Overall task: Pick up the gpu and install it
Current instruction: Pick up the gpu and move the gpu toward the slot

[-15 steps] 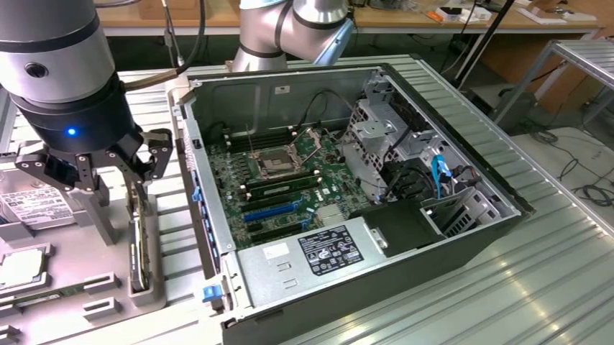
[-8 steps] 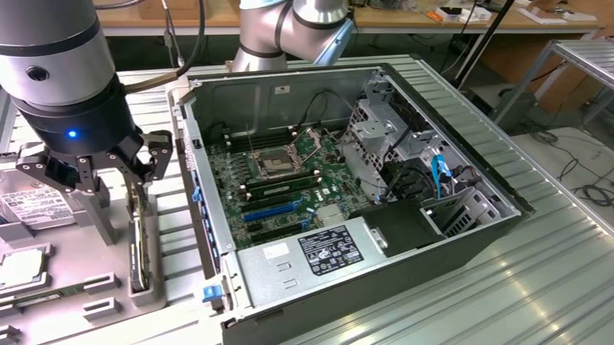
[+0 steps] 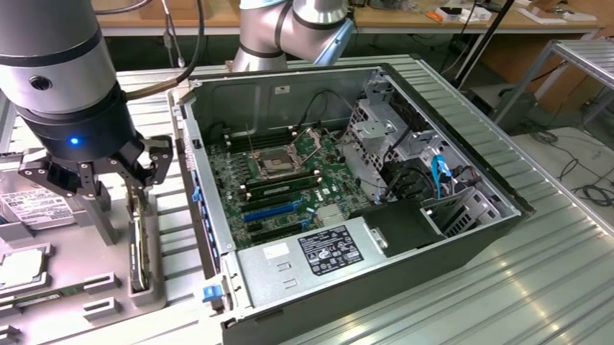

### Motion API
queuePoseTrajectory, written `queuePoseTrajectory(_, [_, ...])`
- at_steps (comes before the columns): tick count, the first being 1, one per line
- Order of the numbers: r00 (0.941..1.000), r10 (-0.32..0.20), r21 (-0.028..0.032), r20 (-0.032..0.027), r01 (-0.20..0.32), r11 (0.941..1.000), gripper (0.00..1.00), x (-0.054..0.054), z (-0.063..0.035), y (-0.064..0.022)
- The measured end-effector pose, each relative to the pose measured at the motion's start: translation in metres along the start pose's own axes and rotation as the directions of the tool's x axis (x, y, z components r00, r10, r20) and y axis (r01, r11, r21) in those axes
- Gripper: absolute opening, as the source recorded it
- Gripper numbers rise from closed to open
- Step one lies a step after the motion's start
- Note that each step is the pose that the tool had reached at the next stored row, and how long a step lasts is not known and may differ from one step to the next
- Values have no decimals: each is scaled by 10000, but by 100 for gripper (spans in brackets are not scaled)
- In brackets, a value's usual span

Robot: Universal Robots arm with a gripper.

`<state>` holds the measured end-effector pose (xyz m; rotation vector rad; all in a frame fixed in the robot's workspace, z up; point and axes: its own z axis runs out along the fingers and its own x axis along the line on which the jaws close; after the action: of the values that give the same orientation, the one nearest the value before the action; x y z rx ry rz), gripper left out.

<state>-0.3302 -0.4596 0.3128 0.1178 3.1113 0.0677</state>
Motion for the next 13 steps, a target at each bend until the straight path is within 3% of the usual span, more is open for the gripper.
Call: queuePoseTrajectory(13, [10000, -1, -8, 46, 2, 10000, 48, 52, 64, -16])
